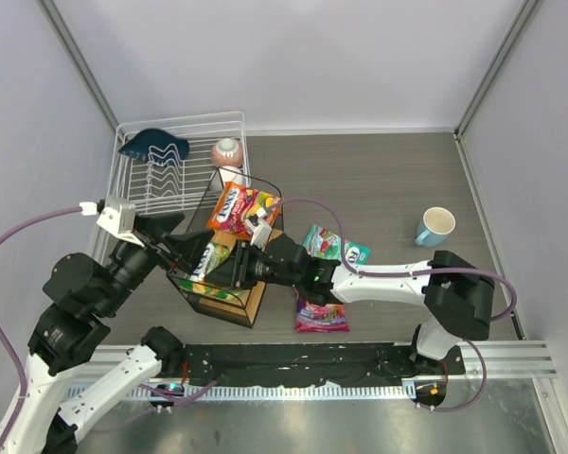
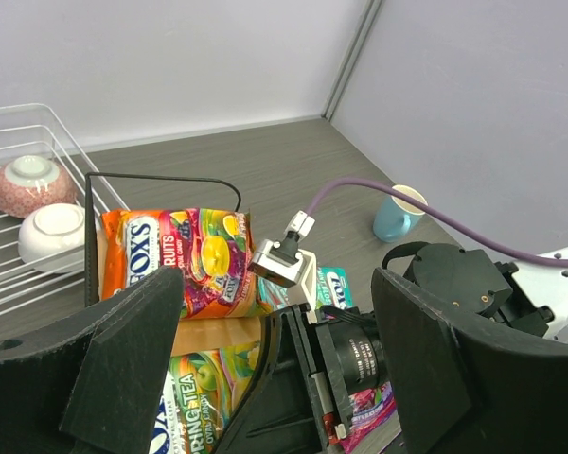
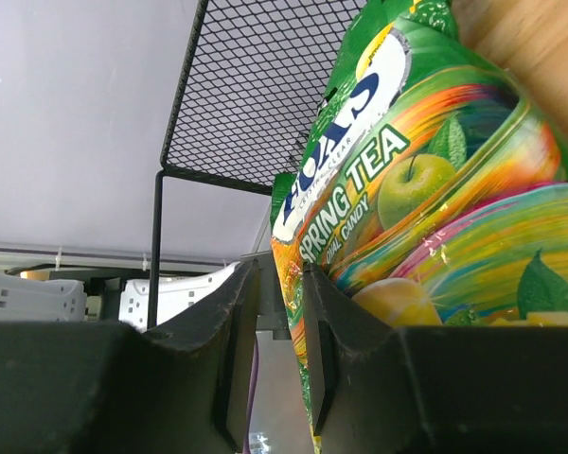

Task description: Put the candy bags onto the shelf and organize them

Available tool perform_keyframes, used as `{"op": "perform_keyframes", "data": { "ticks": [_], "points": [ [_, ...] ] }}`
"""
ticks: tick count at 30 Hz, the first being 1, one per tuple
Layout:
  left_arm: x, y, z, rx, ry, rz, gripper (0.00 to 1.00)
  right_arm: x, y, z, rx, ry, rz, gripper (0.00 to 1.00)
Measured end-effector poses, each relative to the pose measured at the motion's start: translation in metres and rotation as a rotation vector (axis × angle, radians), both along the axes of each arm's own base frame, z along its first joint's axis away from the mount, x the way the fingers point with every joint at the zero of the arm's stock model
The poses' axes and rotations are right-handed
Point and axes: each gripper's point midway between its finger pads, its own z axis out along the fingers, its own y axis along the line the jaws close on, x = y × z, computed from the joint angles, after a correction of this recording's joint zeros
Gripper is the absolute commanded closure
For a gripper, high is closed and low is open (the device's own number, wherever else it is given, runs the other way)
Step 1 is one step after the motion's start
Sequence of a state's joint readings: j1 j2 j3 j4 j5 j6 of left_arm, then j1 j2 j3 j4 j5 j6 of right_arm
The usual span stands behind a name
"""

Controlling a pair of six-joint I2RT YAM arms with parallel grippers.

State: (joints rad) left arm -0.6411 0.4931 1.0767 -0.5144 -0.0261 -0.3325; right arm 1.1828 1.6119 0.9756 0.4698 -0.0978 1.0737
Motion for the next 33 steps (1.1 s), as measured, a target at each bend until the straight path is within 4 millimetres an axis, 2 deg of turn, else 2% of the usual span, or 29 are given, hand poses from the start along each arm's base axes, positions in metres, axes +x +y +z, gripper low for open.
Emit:
{"op": "perform_keyframes", "data": {
  "ticks": [10, 16, 33],
  "points": [
    [-0.003, 0.004, 0.002, -0.010, -0.013, 0.007, 0.15, 0.003, 0.000, -0.008, -0.026, 0.023, -0.047, 0.68],
    [-0.002, 0.003, -0.003, -0.003, -0.003, 0.008, 0.15, 0.007, -0.001, -0.011, -0.041, 0.019, -0.081, 0.68],
    [-0.002, 0.003, -0.005, 0.000, 0.001, 0.010, 0.14, 0.014, -0.002, -0.011, -0.109, -0.058, -0.117, 0.65]
  ]
}}
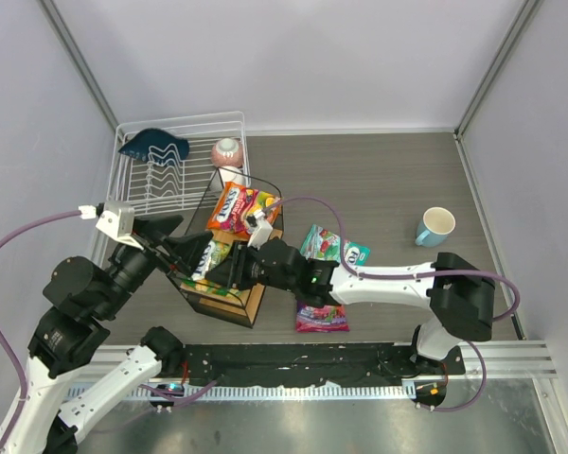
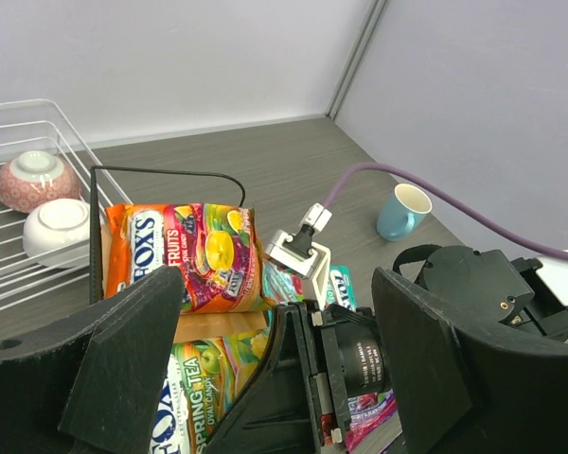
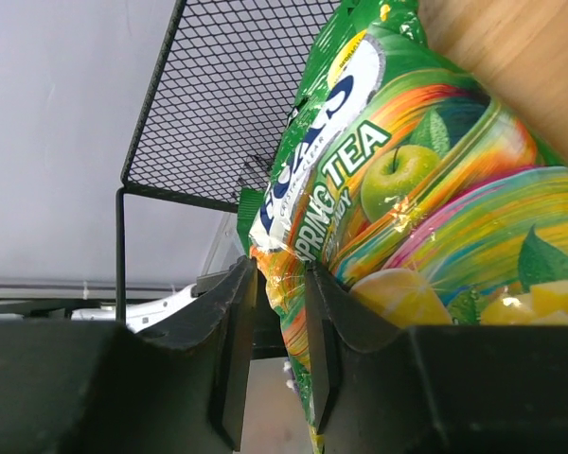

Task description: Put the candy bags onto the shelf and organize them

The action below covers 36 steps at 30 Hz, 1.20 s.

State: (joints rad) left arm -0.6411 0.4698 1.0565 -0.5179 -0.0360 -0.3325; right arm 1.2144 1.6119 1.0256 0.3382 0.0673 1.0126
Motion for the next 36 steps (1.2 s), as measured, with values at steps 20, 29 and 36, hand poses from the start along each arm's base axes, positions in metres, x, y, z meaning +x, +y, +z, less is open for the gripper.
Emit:
{"op": "perform_keyframes", "data": {
  "ticks": [20, 29, 36],
  "points": [
    [-0.001, 0.001, 0.001, -0.002, -0.002, 0.002, 0.14, -0.003, -0.021, 0.035, -0.034, -0.160, 0.111, 0.61],
    [-0.002, 0.001, 0.003, -0.007, -0.004, -0.005, 0.14, 0.003, -0.091, 0.078, 0.012, -0.224, -0.062, 0.53],
    [0.004, -0.009, -0.006, 0.000, 0.026, -0.025, 0.14, 0.008, -0.187, 0.032, -0.130, -0.150, -0.313, 0.45]
  ]
}}
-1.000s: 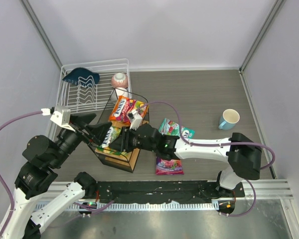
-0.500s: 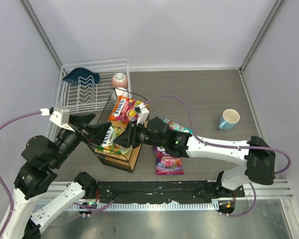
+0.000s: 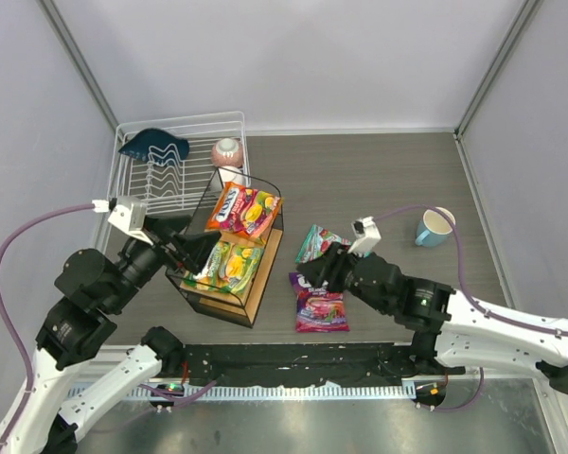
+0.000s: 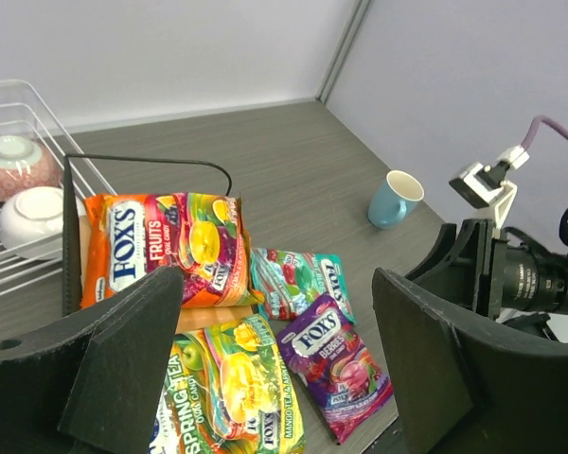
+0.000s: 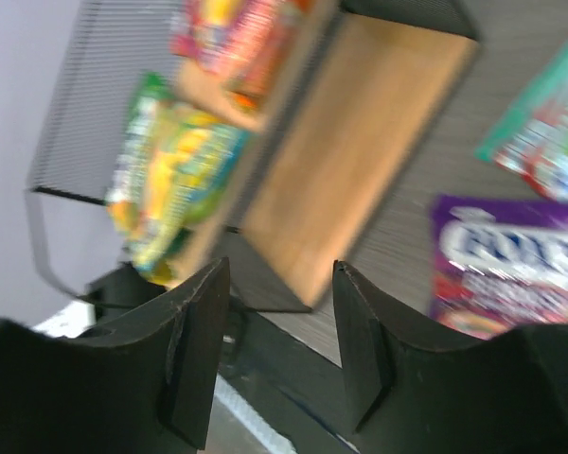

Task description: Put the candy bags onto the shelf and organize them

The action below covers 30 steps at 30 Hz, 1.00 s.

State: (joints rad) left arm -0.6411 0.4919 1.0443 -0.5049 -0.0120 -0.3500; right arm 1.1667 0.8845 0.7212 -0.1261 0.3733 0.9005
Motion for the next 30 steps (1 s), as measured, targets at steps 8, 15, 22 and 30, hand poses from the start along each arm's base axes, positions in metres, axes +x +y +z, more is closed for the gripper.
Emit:
{"op": "perform_keyframes", "data": {
  "ticks": [8, 15, 22, 30],
  "points": [
    [0.005, -0.014, -0.007, -0.002, 0.025, -0.044, 0.14, -0.015, -0.082, -0.122, -0.157, 0.226, -0.219, 0.34],
    [0.004, -0.021, -0.010, -0.018, 0.038, -0.076, 0.14, -0.021, -0.119, -0.180, -0.158, 0.318, -0.356, 0.18],
    [0.005, -0.025, -0.011, -0.018, 0.041, -0.087, 0.14, -0.019, -0.129, -0.196, -0.084, 0.315, -0.402, 0.13],
    [0.009, -0.031, -0.015, -0.015, 0.050, -0.104, 0.14, -0.007, -0.116, -0.161, 0.136, 0.248, -0.400, 0.15]
  ]
}}
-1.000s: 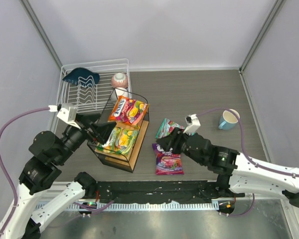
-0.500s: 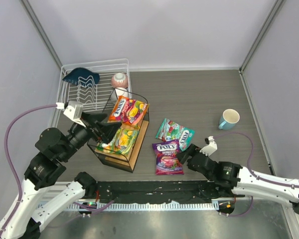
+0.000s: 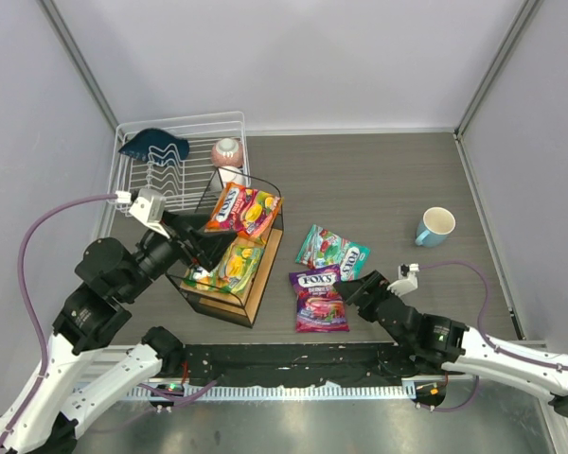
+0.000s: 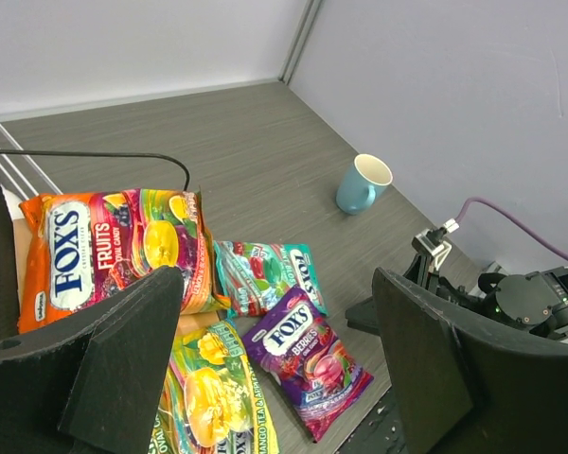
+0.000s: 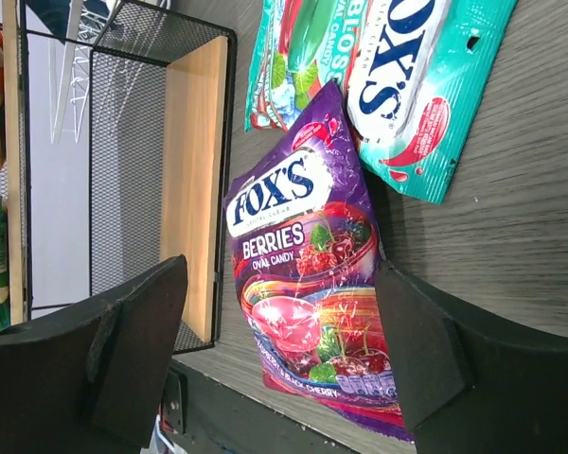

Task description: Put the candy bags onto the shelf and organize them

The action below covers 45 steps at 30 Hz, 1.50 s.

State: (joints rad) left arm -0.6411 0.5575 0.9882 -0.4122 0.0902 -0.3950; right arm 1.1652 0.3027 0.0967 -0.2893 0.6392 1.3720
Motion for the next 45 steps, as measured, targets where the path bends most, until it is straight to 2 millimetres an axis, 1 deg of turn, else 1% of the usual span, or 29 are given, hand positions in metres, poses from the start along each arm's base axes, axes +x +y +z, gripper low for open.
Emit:
{"op": "perform_keyframes", "data": {
  "ticks": [2, 4, 8, 9, 12, 14, 16, 17, 19, 20, 22, 23, 30, 36, 39, 40, 42, 43, 45],
  "points": [
    [0.001, -0.001, -0.002, 0.000, 0.004, -0.002, 0.14, 0.001, 0.001, -0.001, -0.001, -0.002, -0.002, 0.16],
    [0.001, -0.003, -0.003, -0.003, 0.009, -0.006, 0.14, 0.001, 0.000, -0.007, -0.027, 0.007, -0.002, 0.16],
    [0.002, -0.005, -0.005, -0.006, 0.019, -0.012, 0.14, -0.003, -0.008, -0.039, -0.182, 0.068, 0.002, 0.16],
    [0.003, -0.005, -0.004, -0.006, 0.019, -0.013, 0.14, -0.001, -0.008, -0.042, -0.208, 0.075, -0.005, 0.16],
    [0.002, -0.006, -0.004, -0.007, 0.019, -0.016, 0.14, 0.002, -0.004, -0.043, -0.285, 0.100, -0.002, 0.17],
    [0.002, -0.006, -0.004, -0.007, 0.019, -0.016, 0.14, 0.005, 0.000, -0.043, -0.302, 0.103, -0.005, 0.19],
    [0.002, -0.006, -0.004, -0.007, 0.019, -0.016, 0.15, 0.008, 0.005, -0.041, -0.285, 0.097, -0.004, 0.22],
    [0.002, -0.006, -0.004, -0.007, 0.018, -0.016, 0.14, 0.009, 0.006, -0.041, -0.269, 0.093, -0.003, 0.26],
    [0.002, -0.006, -0.004, -0.007, 0.017, -0.016, 0.14, 0.011, 0.008, -0.041, -0.222, 0.083, -0.003, 0.30],
    [0.002, -0.005, -0.003, -0.009, 0.015, -0.016, 0.14, 0.012, 0.007, -0.042, -0.191, 0.076, -0.005, 0.33],
    [0.001, -0.005, -0.003, -0.009, 0.014, -0.016, 0.14, 0.012, 0.005, -0.044, -0.157, 0.072, -0.006, 0.36],
    [0.001, -0.005, -0.003, -0.010, 0.013, -0.016, 0.14, 0.012, 0.003, -0.044, -0.147, 0.071, -0.003, 0.40],
    [0.001, -0.005, -0.003, -0.010, 0.013, -0.016, 0.14, 0.015, -0.002, -0.050, -0.157, 0.086, 0.012, 0.44],
    [0.002, -0.007, -0.005, -0.005, 0.019, -0.019, 0.14, 0.018, 0.005, -0.051, -0.179, 0.090, 0.038, 0.47],
    [0.002, -0.007, -0.005, -0.004, 0.020, -0.022, 0.14, 0.019, 0.009, -0.050, -0.169, 0.087, 0.052, 0.56],
    [0.002, -0.007, -0.005, -0.003, 0.020, -0.024, 0.14, 0.019, 0.011, -0.051, -0.168, 0.089, 0.060, 0.64],
    [0.002, -0.008, -0.005, -0.002, 0.019, -0.026, 0.14, 0.019, 0.013, -0.050, -0.164, 0.086, 0.072, 0.73],
    [0.002, -0.008, -0.005, -0.002, 0.019, -0.027, 0.14, 0.019, 0.014, -0.049, -0.162, 0.084, 0.079, 0.80],
    [0.002, -0.008, -0.005, -0.001, 0.018, -0.028, 0.14, 0.019, 0.016, -0.047, -0.156, 0.078, 0.089, 0.86]
  ]
}}
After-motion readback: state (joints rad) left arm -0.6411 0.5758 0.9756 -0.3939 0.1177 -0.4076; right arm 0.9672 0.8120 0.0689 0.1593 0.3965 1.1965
